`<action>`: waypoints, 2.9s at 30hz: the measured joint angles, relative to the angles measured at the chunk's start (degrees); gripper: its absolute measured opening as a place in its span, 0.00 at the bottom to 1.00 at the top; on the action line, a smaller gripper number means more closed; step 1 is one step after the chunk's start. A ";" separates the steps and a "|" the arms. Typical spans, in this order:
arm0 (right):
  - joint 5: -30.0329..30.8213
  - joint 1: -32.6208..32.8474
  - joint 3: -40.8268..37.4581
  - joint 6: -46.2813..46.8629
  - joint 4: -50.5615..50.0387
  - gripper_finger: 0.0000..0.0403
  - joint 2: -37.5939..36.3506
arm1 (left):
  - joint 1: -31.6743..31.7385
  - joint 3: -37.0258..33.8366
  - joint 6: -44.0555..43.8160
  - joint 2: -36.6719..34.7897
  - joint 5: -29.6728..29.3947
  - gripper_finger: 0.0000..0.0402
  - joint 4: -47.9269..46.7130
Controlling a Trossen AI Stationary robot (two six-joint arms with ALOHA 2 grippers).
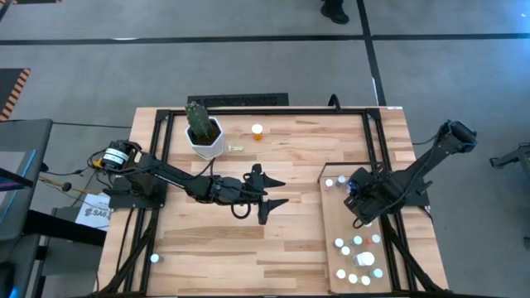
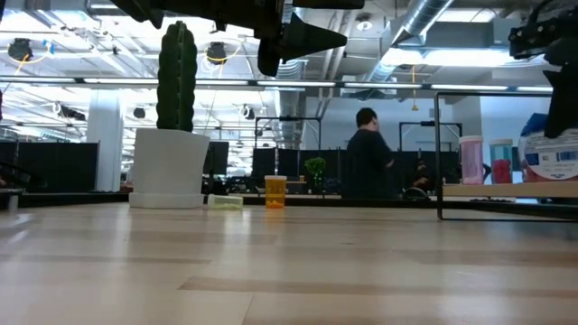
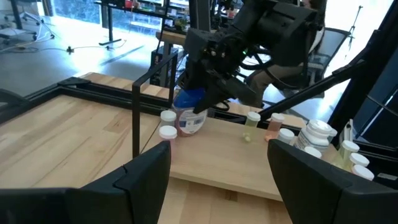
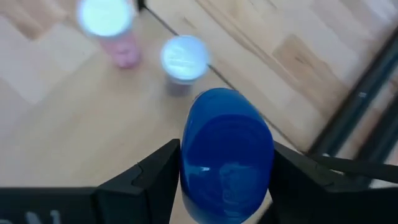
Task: Pick and place medicine bottles onto shelf by color
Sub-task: Put the transparent pill bottle on the shelf
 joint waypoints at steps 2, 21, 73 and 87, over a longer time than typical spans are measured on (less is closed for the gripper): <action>-0.88 -0.57 -0.02 -0.13 -0.80 0.58 0.00 | 0.00 0.00 0.00 0.00 -0.02 0.63 0.00; -8.78 -4.60 -0.06 -10.70 0.63 0.58 0.02 | 0.37 0.00 0.00 0.00 -3.24 0.63 -0.32; -7.42 -4.74 1.82 -14.60 -2.11 0.58 0.00 | 1.62 -0.04 -12.46 0.04 -11.43 0.63 -21.08; -7.63 -3.72 1.82 -8.03 -1.08 0.58 -1.26 | 1.64 -0.04 -12.46 0.02 -11.45 0.63 -21.35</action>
